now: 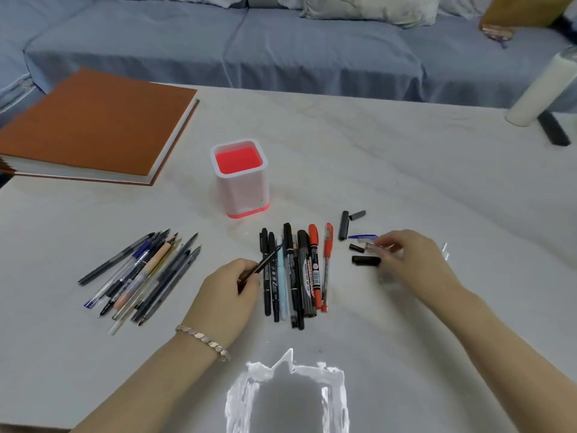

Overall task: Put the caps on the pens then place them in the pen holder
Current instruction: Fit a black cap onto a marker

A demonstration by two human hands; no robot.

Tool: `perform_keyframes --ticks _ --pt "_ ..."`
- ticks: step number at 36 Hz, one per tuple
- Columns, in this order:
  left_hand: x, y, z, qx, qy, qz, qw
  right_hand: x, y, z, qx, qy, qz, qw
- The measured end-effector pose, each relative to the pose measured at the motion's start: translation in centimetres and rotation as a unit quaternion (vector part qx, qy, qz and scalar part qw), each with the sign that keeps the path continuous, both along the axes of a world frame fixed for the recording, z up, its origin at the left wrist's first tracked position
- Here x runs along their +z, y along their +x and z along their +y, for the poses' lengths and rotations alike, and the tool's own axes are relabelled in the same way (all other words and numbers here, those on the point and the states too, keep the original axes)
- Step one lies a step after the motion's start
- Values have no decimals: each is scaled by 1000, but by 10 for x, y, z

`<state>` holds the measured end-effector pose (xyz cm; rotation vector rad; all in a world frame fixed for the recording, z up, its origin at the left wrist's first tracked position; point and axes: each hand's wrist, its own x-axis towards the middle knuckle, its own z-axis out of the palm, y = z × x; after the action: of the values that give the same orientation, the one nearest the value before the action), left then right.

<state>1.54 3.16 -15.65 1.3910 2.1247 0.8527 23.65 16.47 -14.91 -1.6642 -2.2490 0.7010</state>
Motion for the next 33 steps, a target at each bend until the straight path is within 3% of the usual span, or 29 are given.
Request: perform_keyframes --ticks 6,15,26,29,33 --pt "4 18 8 -37 1 -32 999 2 38 16 -55 -35 -25 998" --pt "6 46 20 -63 -7 -44 997 0 97 6 -31 -111 -142 983" --pt "13 61 20 -82 -15 -53 995 -8 109 -5 -23 -100 -121 987" --pt "15 59 18 -70 -17 -70 995 -5 98 -11 -11 -49 -68 996" --pt "17 55 15 -60 -12 -96 994 12 66 -27 -31 -59 162 985"
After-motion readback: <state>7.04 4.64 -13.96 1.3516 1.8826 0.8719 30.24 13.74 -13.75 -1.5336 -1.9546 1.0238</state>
